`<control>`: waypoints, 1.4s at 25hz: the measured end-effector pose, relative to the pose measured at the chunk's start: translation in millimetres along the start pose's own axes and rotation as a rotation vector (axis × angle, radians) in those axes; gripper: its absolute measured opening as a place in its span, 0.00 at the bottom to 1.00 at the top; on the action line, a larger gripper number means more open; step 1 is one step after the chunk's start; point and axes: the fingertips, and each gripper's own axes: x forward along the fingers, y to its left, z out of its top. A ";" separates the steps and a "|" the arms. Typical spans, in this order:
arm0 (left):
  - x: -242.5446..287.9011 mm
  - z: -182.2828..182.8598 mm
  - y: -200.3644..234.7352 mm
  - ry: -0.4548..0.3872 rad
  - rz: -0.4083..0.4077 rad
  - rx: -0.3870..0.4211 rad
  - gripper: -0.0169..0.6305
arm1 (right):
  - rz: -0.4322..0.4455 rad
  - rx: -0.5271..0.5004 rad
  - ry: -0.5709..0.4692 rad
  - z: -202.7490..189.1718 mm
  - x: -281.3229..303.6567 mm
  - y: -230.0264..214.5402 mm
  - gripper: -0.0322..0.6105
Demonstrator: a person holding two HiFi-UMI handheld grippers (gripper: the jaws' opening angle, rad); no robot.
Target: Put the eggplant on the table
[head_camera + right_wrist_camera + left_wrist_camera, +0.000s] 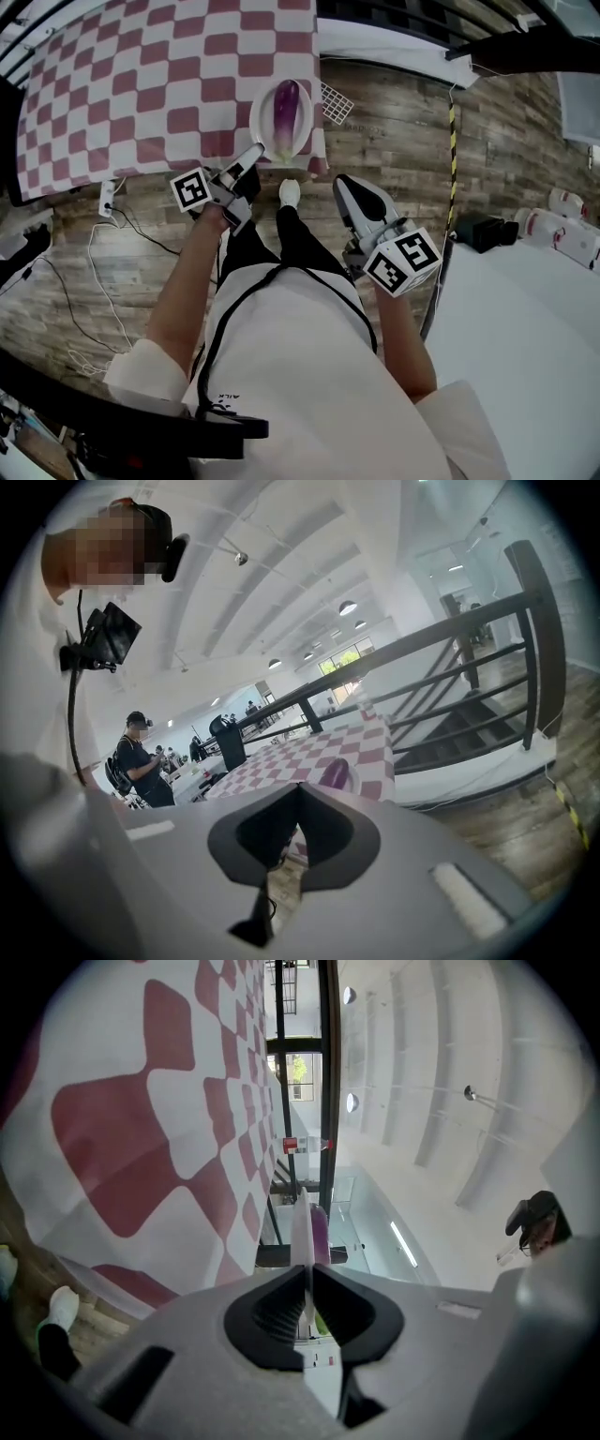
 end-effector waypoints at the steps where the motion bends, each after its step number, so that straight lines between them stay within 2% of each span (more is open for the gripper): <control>1: -1.5 -2.8 5.8 -0.005 0.005 -0.004 0.08 | 0.006 -0.001 0.008 -3.7 0.1 -0.5 0.06; 7: 23.2 -4.2 29.8 -0.043 0.039 -0.023 0.08 | 0.025 0.004 0.056 -1.1 0.7 -35.6 0.06; 15: 28.9 -4.8 55.7 -0.062 0.061 -0.027 0.07 | 0.028 0.009 0.084 -7.2 3.6 -57.5 0.06; 23: 32.2 -3.9 67.3 -0.079 0.089 -0.035 0.07 | 0.052 0.015 0.107 -10.6 11.6 -67.4 0.06; 35: 37.2 -1.2 72.4 -0.086 0.183 -0.022 0.06 | 0.067 0.025 0.095 -5.9 15.5 -73.2 0.06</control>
